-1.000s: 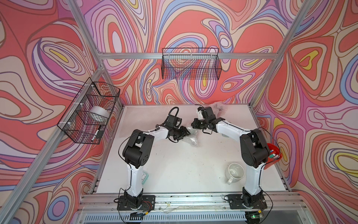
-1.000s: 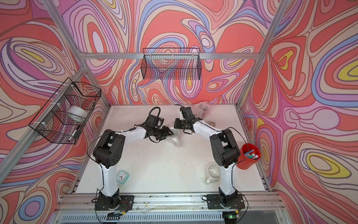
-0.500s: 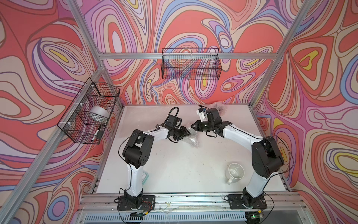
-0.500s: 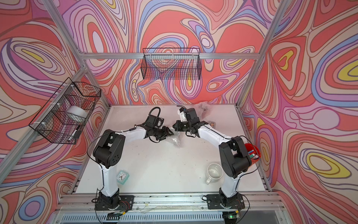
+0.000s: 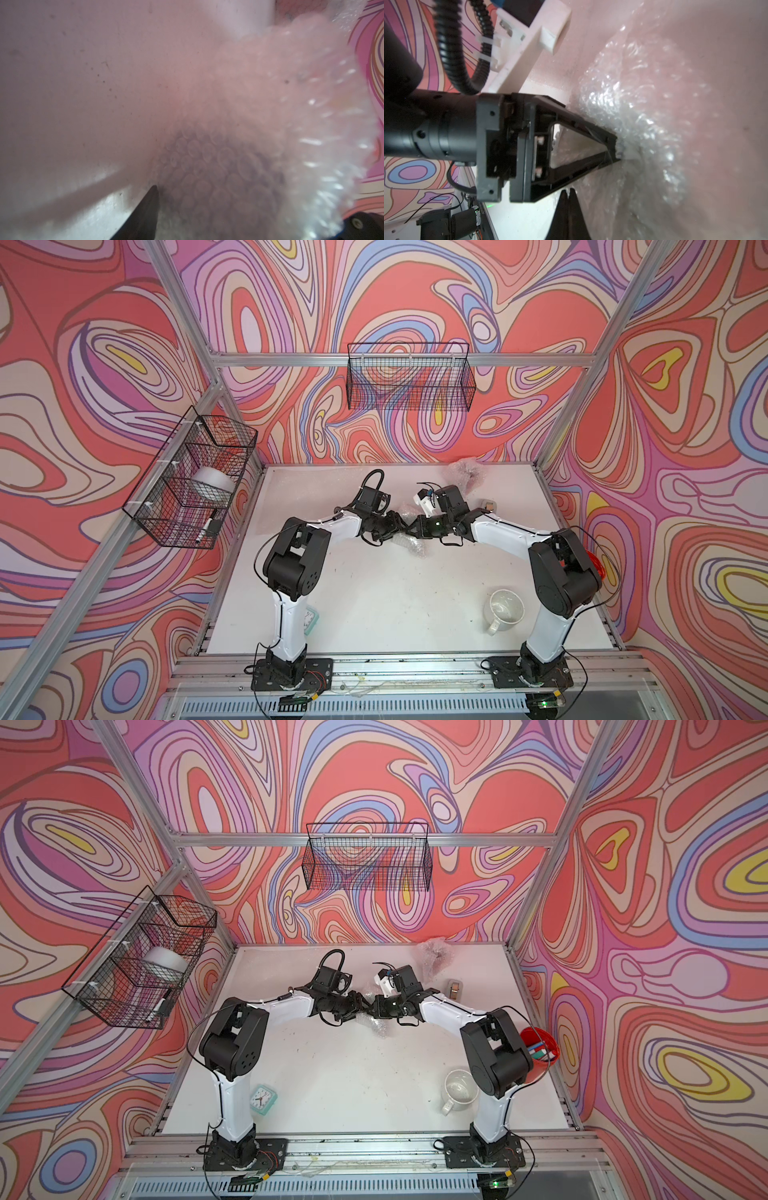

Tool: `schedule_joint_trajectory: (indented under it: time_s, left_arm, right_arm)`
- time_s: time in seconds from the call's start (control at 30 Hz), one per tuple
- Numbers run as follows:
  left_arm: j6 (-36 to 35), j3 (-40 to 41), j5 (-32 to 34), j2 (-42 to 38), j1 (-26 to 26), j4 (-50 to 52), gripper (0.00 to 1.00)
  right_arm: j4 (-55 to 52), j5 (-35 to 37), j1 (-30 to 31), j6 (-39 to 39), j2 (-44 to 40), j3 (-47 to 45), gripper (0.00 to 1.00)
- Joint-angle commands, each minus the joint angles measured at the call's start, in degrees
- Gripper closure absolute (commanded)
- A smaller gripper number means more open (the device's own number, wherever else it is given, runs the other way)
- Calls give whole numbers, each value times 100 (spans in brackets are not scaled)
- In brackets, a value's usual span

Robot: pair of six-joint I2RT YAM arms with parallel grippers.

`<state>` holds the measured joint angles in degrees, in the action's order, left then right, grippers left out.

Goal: Wrap mugs in bubble wrap
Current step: Stick the tape on the bubble wrap.

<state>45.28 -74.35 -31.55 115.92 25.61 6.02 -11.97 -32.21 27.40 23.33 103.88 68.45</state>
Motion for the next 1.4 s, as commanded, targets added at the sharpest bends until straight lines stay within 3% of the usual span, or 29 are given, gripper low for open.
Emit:
schedule_joint_trajectory:
  time_s: [0.0, 0.2, 0.47, 0.67, 0.8, 1.13, 1.37]
  left_arm:
    - [-14, 113, 250, 201, 26, 530, 45]
    - [-17, 69, 255, 218, 15, 549, 45]
    - [-21, 78, 266, 197, 19, 575, 45]
    - [-10, 52, 253, 228, 19, 551, 45]
    - [-19, 25, 236, 238, 15, 558, 45]
    - [-29, 17, 230, 255, 21, 558, 45]
    - [-44, 32, 235, 248, 14, 560, 45]
  right_arm:
    - [76, -451, 40, -135, -432, -141, 100]
    - [-172, -557, 46, -313, -356, -162, 100]
    - [-673, -21, 44, -539, 187, -157, 100]
    - [-609, -164, 53, -786, -163, -54, 100]
    - [-440, 386, 17, -833, -501, 14, 100]
    - [-1001, 540, -58, -776, 727, 1024, 100]
    - [-1261, 1256, -58, -592, 1007, 1335, 100]
